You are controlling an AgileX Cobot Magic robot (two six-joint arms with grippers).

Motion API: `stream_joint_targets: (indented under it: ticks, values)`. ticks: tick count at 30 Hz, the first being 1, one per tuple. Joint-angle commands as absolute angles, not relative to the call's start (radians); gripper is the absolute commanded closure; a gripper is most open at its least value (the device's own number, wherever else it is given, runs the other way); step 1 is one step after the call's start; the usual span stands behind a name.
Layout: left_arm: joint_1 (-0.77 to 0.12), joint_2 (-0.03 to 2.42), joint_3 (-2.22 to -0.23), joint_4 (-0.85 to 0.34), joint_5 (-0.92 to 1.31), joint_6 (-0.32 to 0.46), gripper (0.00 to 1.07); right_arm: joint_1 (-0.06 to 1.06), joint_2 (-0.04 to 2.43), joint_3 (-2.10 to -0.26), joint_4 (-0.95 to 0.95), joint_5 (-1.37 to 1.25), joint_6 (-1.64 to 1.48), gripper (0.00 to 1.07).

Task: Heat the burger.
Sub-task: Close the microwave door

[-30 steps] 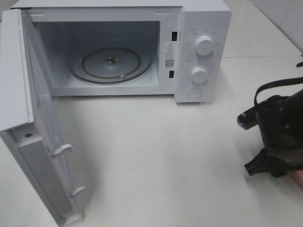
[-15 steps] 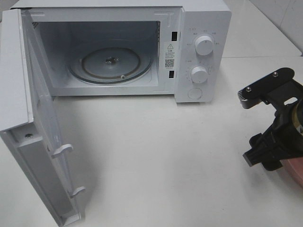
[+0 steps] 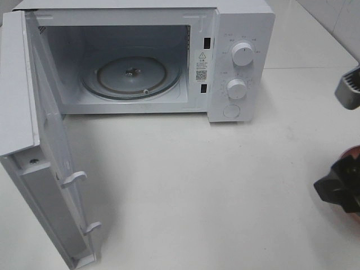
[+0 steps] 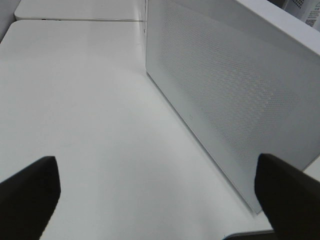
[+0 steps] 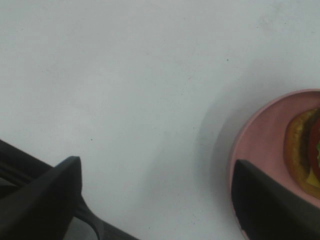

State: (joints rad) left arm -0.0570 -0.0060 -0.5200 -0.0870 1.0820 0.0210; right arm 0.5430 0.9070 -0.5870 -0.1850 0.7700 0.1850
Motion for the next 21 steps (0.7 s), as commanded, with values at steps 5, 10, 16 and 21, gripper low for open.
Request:
stream_joint_targets:
  ticks: [5,10,16,21]
  values:
    - [-0.054,-0.021,-0.518,-0.090,1.071,0.022,0.09,0.539,0.725,-0.589,-0.182,0.873,0.176,0.27]
    - [-0.054,-0.021,-0.518,-0.090,1.071,0.022,0.09,0.539,0.634,-0.589,-0.183,0.943,0.191,0.29]
    - [-0.054,-0.021,-0.518,-0.090,1.071,0.022,0.09,0.533,0.522,-0.583,-0.186,0.995,0.191,0.30]
    - [-0.054,-0.021,-0.518,-0.090,1.071,0.022,0.09,0.424,0.416,-0.550,-0.182,1.012,0.183,0.31]
